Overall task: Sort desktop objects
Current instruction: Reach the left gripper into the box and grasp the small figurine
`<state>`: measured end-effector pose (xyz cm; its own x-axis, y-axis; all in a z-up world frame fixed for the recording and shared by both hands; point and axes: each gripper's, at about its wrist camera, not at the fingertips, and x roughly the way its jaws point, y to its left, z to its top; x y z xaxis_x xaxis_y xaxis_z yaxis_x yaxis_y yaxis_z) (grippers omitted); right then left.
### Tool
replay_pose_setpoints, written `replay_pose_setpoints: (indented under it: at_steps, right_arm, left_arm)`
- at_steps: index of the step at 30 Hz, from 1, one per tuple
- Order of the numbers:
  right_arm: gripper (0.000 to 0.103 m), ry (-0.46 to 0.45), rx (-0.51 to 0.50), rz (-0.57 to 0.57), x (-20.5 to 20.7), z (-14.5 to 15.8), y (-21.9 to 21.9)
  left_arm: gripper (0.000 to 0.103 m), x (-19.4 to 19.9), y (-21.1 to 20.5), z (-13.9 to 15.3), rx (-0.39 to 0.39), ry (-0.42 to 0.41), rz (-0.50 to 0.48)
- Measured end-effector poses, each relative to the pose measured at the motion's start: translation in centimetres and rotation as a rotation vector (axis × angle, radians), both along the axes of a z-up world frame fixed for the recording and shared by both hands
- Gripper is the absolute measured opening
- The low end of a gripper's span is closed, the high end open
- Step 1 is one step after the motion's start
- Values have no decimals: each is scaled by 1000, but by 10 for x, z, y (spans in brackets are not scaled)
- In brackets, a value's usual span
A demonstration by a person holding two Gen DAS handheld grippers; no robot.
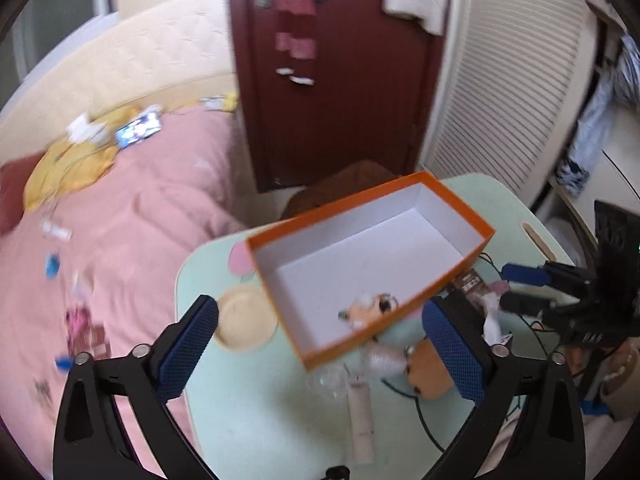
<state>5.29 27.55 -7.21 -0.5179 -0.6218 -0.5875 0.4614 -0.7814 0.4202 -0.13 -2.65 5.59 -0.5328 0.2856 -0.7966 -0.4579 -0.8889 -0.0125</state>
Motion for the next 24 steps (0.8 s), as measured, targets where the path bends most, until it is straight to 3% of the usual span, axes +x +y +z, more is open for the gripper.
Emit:
replay_pose_setpoints:
  at_steps: [2,6,8,9,15,21,24]
  right_arm:
    - [57,-16,-19,-5,-1,-2,5]
    - [58,-49,-71,-16,-3,-4,16]
    - [59,-59,-90,-14,-3,-3,18]
    - [59,-64,-99,-13,-3,-3,19]
    - [62,-65,-124,-9,-1,2,21]
    - [63,-95,-162,-18,-4,0,26]
    - [64,-110,-172,-25,-5,-1,28]
  left_arm:
    - [86,-24,12,2,-27,-89,-58]
    - [84,-57,37,-20,-78,-302,-121]
    - [59,-67,47,-36,-93,-398,-133]
    - [53,-72,52,-43,-100,-446,-139]
    - [50,-100,80,-88,-142,-726,-170]
    - [49,-110,72,-123,-167,-857,-96]
    - [44,-107,70,-122,-169,-822,-102]
